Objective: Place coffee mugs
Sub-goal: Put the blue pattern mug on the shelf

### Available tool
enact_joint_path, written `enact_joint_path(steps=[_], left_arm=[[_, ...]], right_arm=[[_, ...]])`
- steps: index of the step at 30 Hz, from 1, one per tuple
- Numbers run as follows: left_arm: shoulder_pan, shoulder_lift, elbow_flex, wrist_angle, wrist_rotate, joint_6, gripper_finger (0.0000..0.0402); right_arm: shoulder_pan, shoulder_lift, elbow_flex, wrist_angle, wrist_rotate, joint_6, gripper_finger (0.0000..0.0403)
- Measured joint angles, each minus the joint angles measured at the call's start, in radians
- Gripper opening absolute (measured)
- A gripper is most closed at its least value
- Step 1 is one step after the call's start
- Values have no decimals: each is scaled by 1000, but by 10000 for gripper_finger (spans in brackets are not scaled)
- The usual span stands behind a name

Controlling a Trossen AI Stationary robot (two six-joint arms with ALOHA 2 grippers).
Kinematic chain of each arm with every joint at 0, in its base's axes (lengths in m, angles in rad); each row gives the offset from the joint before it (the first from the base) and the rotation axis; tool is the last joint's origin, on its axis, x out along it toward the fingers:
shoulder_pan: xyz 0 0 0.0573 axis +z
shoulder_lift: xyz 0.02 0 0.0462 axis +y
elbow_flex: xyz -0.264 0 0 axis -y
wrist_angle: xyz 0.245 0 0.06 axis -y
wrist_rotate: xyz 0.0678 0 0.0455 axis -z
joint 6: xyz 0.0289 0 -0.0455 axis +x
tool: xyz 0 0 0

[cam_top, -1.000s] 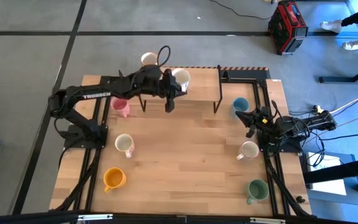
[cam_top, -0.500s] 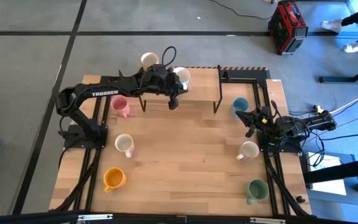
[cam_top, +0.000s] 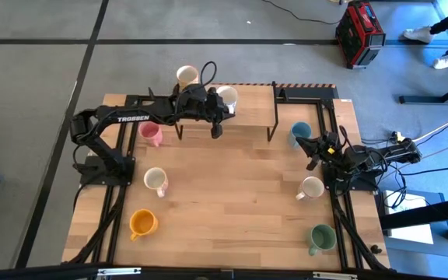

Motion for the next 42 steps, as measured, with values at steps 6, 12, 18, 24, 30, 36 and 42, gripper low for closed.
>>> enact_joint_path(steps=[6,12,18,24,30,36,42], left_arm=[[0,0,-20,8,8,-1,16],[0,0,-21,8,4,1,34],[0,-1,-21,-12,-60,-4,55],[0,-1,-21,-38,-72,-35,90],[-5,-14,-21,-65,-84,-43,117],[-17,-67,-21,-120,-103,-41,119],[-40,-134,-21,-188,-100,-42,119]], right_arm=[[0,0,0,0,0,2,3],[0,0,0,1,0,5,3],[0,0,0,1,-1,6,3],[0,0,0,0,-1,6,3],[0,0,0,-12,-1,4,10],[0,4,0,-15,-5,9,85],[0,45,0,25,-66,4,159]])
